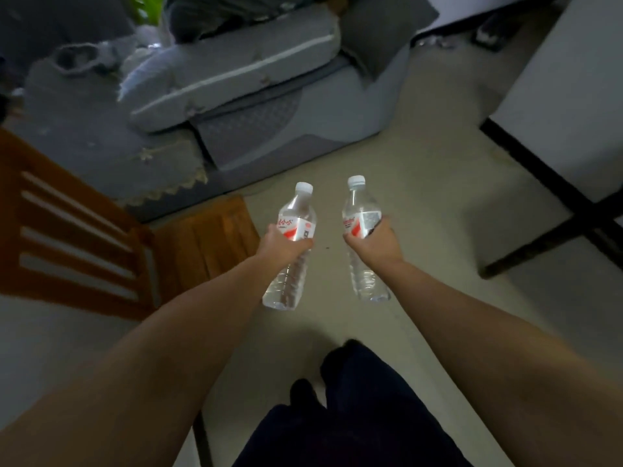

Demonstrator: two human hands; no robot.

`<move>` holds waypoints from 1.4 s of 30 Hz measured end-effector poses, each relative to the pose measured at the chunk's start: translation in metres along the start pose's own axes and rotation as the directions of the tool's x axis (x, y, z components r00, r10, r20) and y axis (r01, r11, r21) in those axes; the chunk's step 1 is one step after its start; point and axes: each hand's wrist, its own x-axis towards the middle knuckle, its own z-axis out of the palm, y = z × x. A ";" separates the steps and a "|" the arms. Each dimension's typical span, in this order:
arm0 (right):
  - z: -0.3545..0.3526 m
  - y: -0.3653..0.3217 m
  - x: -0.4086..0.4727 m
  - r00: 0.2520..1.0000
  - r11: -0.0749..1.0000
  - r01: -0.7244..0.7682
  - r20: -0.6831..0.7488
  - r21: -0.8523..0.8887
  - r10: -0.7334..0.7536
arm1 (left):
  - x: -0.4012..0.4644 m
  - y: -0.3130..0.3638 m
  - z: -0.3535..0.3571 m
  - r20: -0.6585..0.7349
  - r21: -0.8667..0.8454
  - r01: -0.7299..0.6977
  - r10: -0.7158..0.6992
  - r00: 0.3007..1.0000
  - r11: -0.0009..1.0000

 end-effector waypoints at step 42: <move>-0.383 0.043 0.496 0.543 0.800 -0.435 -0.589 0.412 0.599 | 0.327 0.589 0.480 0.744 0.268 -0.681 0.303 0.596 0.681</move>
